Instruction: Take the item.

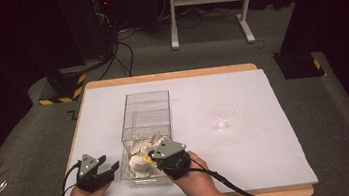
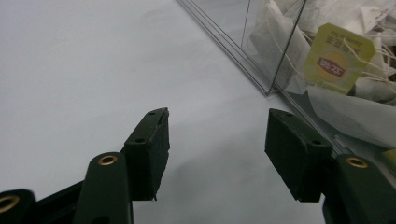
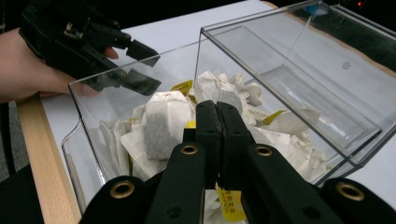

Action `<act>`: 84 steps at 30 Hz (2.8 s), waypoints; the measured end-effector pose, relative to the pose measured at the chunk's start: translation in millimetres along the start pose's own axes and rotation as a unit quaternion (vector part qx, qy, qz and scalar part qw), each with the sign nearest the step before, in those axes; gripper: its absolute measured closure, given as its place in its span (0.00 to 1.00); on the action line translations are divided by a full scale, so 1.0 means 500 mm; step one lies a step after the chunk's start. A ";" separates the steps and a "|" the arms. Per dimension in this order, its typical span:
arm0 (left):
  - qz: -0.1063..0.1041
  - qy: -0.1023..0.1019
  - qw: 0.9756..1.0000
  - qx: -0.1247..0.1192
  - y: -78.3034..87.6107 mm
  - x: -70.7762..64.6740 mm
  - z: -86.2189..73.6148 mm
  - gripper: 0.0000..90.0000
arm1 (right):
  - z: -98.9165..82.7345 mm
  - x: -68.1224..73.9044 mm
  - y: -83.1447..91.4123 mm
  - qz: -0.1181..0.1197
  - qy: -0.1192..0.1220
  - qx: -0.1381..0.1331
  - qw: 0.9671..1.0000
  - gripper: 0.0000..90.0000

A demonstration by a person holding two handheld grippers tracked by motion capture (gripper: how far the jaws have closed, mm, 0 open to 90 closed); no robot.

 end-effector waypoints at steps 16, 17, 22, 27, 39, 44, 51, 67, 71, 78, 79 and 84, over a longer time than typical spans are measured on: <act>0.000 -0.001 1.000 0.000 0.000 0.000 0.000 0.45 | 0.020 -0.011 0.032 -0.011 -0.004 -0.066 0.998 0.99; 0.000 0.000 1.000 0.000 0.000 -0.001 0.000 0.45 | 0.025 -0.012 0.036 -0.011 -0.006 -0.075 0.997 0.99; -0.001 0.000 1.000 -0.002 0.000 -0.001 0.000 0.45 | 0.035 -0.017 0.048 -0.016 -0.005 -0.093 0.996 0.99; -0.003 0.002 1.000 0.000 -0.001 -0.001 0.000 0.45 | 0.044 -0.022 0.060 -0.018 -0.004 -0.108 0.994 0.99; -0.005 0.000 1.000 0.003 -0.002 -0.001 0.000 0.45 | 0.064 -0.028 0.084 -0.023 0.003 -0.148 0.989 0.99; -0.005 0.000 1.000 0.002 -0.002 -0.001 0.000 0.45 | 0.075 -0.032 0.093 -0.028 0.006 -0.166 0.986 0.99; -0.005 -0.001 1.000 0.002 -0.001 -0.001 0.000 0.45 | 0.090 -0.040 0.105 -0.035 0.009 -0.187 0.982 0.99; -0.005 0.000 1.000 0.001 -0.001 -0.002 0.000 0.45 | 0.110 -0.051 0.128 -0.046 0.011 -0.218 0.975 0.99; -0.006 0.000 1.000 0.003 -0.002 -0.001 0.000 0.45 | 0.115 -0.055 0.138 -0.051 0.011 -0.225 0.973 0.99; -0.005 -0.001 1.000 0.003 -0.002 -0.002 0.000 0.45 | 0.125 -0.071 0.161 -0.065 0.012 -0.237 0.969 0.99; -0.004 -0.001 1.000 0.002 -0.002 -0.002 0.000 0.45 | 0.127 -0.075 0.165 -0.067 0.013 -0.238 0.969 0.99; -0.006 -0.001 1.000 0.005 -0.002 -0.001 -0.001 0.45 | 0.133 -0.091 0.181 -0.079 0.013 -0.242 0.967 0.99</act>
Point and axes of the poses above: each handheld gripper's, and its own axes: y roughly backward along the jaws, z roughly out of its top, x roughly to its left, the point moved 4 cm from there along -y, roughly forward along the jaws, and after that the axes turned 15 degrees about -x, right-handed, at the moved point
